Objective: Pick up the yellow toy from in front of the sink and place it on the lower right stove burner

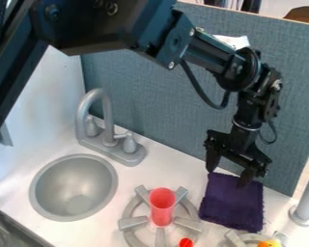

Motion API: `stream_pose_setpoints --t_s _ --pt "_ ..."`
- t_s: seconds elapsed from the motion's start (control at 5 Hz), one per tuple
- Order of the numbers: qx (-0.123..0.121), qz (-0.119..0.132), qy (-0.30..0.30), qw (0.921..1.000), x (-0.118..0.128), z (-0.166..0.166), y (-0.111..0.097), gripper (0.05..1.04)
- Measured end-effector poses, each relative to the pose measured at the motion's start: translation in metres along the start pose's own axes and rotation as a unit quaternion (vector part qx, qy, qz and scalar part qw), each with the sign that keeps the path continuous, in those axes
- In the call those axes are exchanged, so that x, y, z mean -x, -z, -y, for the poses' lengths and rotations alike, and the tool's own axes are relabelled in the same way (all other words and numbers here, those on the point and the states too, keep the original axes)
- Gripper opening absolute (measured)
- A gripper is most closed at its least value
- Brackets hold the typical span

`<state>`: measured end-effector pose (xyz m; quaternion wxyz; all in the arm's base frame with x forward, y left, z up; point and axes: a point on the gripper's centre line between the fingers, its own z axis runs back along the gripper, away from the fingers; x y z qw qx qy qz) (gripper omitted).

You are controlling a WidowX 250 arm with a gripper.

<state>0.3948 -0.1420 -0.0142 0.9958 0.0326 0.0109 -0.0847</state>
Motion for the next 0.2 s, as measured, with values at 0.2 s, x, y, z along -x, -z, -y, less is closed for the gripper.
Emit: stream_pose_setpoints --t_s 0.2 --pt "0.000 0.000 0.000 1.0000 0.0000 0.0000 0.0000 1.001"
